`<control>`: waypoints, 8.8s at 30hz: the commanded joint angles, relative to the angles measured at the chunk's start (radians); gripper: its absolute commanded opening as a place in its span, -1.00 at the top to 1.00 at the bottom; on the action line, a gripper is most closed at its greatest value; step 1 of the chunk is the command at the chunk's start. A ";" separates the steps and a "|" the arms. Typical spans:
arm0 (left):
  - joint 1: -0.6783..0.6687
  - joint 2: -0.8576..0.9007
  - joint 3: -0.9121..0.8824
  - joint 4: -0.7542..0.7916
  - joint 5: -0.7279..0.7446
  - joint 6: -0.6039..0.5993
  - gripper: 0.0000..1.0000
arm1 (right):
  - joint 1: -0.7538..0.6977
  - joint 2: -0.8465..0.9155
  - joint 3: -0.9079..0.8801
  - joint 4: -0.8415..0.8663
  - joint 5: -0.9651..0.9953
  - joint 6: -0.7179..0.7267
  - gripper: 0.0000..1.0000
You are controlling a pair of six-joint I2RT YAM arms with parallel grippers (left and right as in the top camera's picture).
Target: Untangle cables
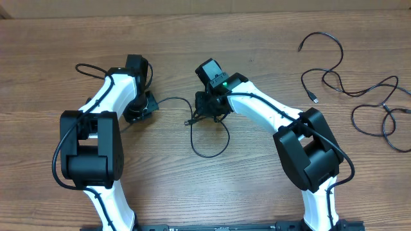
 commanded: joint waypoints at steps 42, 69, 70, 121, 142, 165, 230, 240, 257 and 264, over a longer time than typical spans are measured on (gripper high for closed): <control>0.111 0.041 0.307 -0.421 0.182 0.140 0.60 | 0.063 -0.034 -0.017 0.393 0.035 -0.654 0.68; 0.112 0.041 0.289 -0.267 0.136 0.150 -0.99 | 0.061 0.150 -0.022 0.369 0.130 -0.850 0.93; 0.112 0.041 0.289 -0.252 0.136 0.150 -0.99 | 0.061 0.138 -0.022 0.363 0.132 -0.848 0.93; 0.112 0.041 0.290 -0.172 0.136 0.150 -0.98 | -0.299 -0.366 -0.051 0.013 -0.225 -0.465 -0.54; 0.112 0.041 0.290 -0.172 0.136 0.150 -0.99 | -0.275 0.050 -0.051 0.158 -0.488 -0.319 -0.81; 0.113 0.041 0.289 -0.171 0.136 0.150 -0.99 | -0.357 0.044 -0.048 0.314 -0.987 -0.262 0.92; 0.113 0.041 0.289 -0.171 0.136 0.150 -0.99 | -0.983 -0.247 -0.051 -0.096 0.338 -0.360 0.91; 0.113 0.041 0.289 -0.171 0.136 0.150 -0.99 | -1.126 -0.235 -0.051 -0.028 0.352 -0.307 0.89; 0.113 0.041 0.290 -0.171 0.136 0.150 -0.99 | -1.274 -0.146 -0.050 0.034 0.216 -0.263 -0.72; 0.113 0.041 0.289 -0.171 0.136 0.150 -0.99 | -1.273 -0.179 0.033 -0.016 0.146 -0.263 -1.00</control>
